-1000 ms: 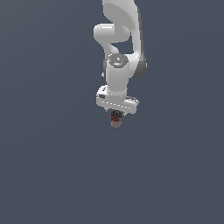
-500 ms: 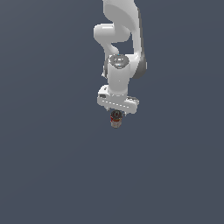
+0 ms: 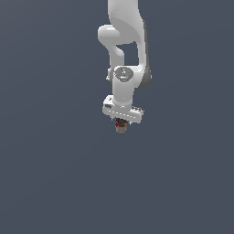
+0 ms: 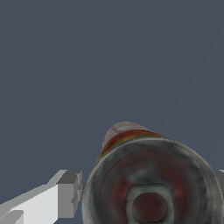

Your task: Pick up the object and move it to a goal position.

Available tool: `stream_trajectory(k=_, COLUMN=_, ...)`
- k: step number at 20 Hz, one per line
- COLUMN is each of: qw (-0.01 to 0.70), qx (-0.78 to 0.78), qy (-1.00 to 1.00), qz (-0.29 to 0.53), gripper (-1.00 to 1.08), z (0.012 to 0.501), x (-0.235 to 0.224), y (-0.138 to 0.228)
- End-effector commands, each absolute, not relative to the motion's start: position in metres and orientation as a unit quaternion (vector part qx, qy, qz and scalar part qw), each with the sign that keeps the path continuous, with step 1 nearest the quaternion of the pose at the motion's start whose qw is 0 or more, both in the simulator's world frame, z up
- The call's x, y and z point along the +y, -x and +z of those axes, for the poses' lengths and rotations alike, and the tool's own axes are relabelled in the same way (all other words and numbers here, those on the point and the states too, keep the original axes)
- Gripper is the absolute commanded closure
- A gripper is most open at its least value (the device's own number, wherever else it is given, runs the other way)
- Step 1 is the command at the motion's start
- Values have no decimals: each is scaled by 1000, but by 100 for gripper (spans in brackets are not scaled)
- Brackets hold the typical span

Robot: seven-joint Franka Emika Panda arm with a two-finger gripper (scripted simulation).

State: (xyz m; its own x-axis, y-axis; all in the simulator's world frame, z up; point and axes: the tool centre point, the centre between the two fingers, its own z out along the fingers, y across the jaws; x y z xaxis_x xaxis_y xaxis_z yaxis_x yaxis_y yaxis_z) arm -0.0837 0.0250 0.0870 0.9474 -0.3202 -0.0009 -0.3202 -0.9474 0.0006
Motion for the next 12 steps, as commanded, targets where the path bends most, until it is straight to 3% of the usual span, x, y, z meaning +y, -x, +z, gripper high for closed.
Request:
stream_trajectory(k=1, qw=0, qx=-162, qy=-987, qz=0, gripper=-92, z=80, x=25, y=83)
stream_trajectory(k=4, qw=0, qx=-163, qy=-987, qz=0, gripper=-92, z=77, x=25, y=83)
stream_trajectory(k=5, qw=0, qx=-163, qy=-987, qz=0, gripper=108, z=77, x=25, y=83)
stream_trajectory(k=12, qw=0, qx=-163, qy=-987, qz=0, gripper=108, z=77, x=25, y=83)
